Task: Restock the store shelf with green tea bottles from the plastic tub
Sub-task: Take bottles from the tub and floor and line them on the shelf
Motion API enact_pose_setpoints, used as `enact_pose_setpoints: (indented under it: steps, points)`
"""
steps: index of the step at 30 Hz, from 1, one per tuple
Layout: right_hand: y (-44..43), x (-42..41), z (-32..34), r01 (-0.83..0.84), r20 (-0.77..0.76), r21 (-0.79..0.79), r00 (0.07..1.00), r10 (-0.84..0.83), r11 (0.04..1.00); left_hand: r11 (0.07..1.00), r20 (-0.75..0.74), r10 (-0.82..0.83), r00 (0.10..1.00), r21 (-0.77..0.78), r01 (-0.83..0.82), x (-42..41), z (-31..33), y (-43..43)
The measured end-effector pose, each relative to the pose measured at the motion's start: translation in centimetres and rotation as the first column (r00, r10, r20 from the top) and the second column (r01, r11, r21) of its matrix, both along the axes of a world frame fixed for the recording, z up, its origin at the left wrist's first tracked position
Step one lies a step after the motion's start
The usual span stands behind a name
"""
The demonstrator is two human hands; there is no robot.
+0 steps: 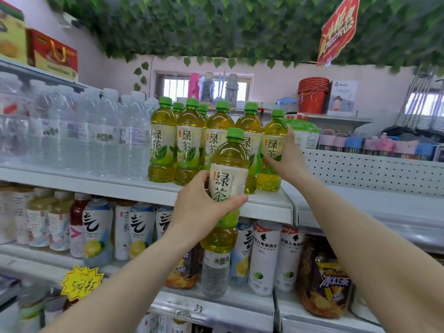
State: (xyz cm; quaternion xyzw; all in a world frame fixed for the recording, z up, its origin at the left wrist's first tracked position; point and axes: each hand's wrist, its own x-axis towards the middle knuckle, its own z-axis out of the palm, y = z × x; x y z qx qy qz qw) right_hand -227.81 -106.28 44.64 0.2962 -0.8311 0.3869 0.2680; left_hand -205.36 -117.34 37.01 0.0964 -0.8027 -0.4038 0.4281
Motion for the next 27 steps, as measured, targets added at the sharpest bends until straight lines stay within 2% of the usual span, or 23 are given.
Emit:
enact_pose_setpoints:
  steps: [2,4,5,7,9,11,15,19,23,27]
  points:
    - [0.9,1.3,0.1,0.025,-0.017,0.017,1.000,-0.025,1.000,1.000,-0.004,-0.008,1.000,-0.003,0.008,-0.1,-0.1,0.5]
    - [2.1,4.0,0.1,-0.014,-0.150,-0.092,0.989,0.000,0.996,1.000,-0.005,-0.017,1.000,-0.006,0.017,-0.3,-0.1,1.1]
    - [2.7,6.0,-0.1,-0.101,-0.202,-0.170,0.977,0.066,0.980,1.000,-0.006,-0.020,1.000,-0.009,0.020,-0.4,-0.1,1.4]
    - [3.6,10.3,-0.9,-0.293,-0.148,-0.211,0.953,0.266,0.933,0.999,-0.020,-0.033,0.999,-0.007,0.033,-0.7,0.0,2.2]
    - [4.1,13.7,-2.1,-0.376,-0.034,-0.106,0.927,0.374,0.921,0.998,-0.045,-0.057,0.997,0.008,0.058,-1.1,0.1,3.2]
    - [4.4,15.1,-2.8,-0.330,-0.058,0.007,0.942,0.330,0.944,0.997,-0.074,-0.078,0.994,0.017,0.079,-1.5,0.3,4.1]
    - [5.8,15.2,-1.0,-0.291,-0.086,-0.012,0.953,0.289,0.957,0.992,-0.104,-0.126,0.987,-0.027,0.124,-2.1,1.3,5.0]
    - [6.9,13.9,2.7,-0.294,-0.094,-0.052,0.953,0.288,0.954,0.968,-0.120,-0.115,0.986,-0.237,0.084,-2.9,2.9,3.7]
    - [6.9,11.1,5.4,-0.232,-0.100,-0.140,0.971,0.219,0.963,0.903,-0.014,0.032,0.999,-0.429,-0.034,-4.7,2.6,1.7]
    - [5.6,8.6,4.7,-0.185,-0.070,-0.117,0.982,0.177,0.976,0.825,0.098,0.131,0.987,-0.563,-0.054,-6.1,1.1,0.8]
